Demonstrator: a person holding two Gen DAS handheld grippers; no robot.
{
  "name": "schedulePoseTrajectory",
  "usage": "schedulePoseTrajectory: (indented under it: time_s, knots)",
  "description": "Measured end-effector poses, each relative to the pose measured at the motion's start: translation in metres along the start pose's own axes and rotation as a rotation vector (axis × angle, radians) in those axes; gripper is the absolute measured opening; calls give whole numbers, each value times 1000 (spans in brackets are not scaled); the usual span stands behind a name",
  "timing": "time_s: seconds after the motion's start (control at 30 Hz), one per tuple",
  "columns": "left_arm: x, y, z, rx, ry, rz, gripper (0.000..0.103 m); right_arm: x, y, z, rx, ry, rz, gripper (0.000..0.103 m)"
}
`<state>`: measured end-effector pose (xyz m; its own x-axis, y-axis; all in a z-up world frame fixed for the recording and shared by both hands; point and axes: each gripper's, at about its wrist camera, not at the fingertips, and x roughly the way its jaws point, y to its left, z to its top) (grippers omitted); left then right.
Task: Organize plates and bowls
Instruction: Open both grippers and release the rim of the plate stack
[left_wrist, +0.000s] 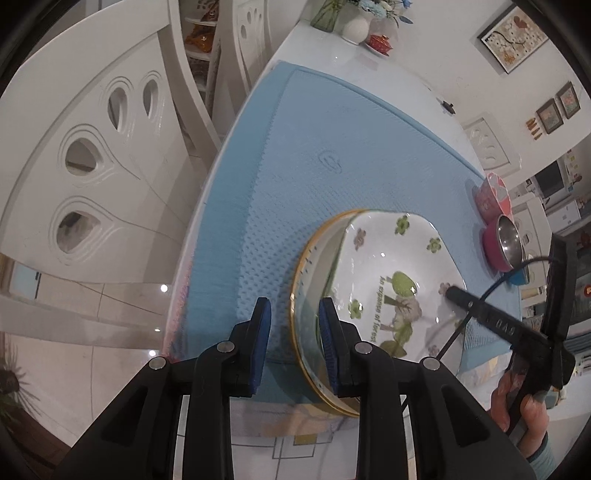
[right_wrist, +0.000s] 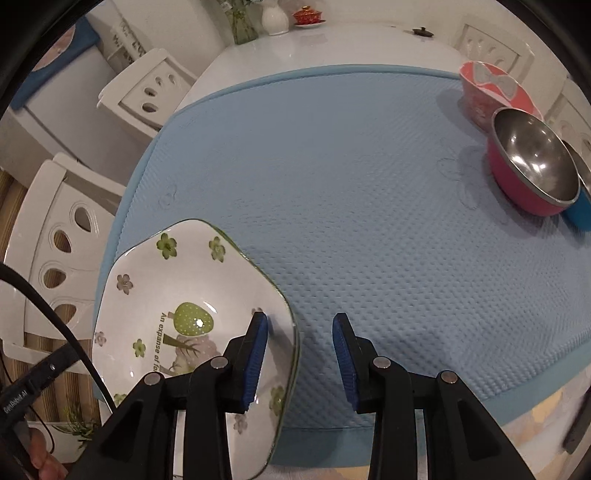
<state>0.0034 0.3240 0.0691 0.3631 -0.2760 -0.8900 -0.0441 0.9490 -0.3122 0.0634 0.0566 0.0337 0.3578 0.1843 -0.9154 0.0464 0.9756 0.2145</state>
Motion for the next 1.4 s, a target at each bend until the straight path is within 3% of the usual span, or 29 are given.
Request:
schedulePoseTrajectory:
  time_s: [0.07, 0.2, 0.37, 0.53, 0.7, 0.9, 1.03, 1.17, 1.27, 1.4]
  knots:
    - [-2, 2, 6, 1, -4, 7, 24, 2, 10, -2, -18, 16, 20, 37]
    - [-3, 2, 19, 8, -14, 10, 24, 3, 27, -9, -32, 9, -78, 38]
    - [0, -9, 39, 25, -17, -6, 24, 1, 56, -20, -91, -10, -104, 41]
    - [8, -26, 56, 83, -15, -27, 24, 1, 35, -8, 11, 26, -37, 40]
    - [18, -29, 69, 104, 7, -23, 24, -19, 10, 6, 64, -17, -16, 40]
    - [17, 3, 41, 53, 36, 90, 24, -24, -14, 10, 116, -7, 1, 40]
    - [21, 10, 27, -15, 55, 62, 24, -13, -9, 12, 117, 52, 36, 40]
    - [27, -2, 24, -10, 79, -6, 24, -7, 0, 13, 93, 69, 42, 40]
    - [33, -15, 21, 29, 81, 50, 24, -9, -2, 11, 76, 70, 56, 40]
    - [37, -18, 24, -7, 81, 56, 28, -19, -14, 10, 57, 41, 79, 40]
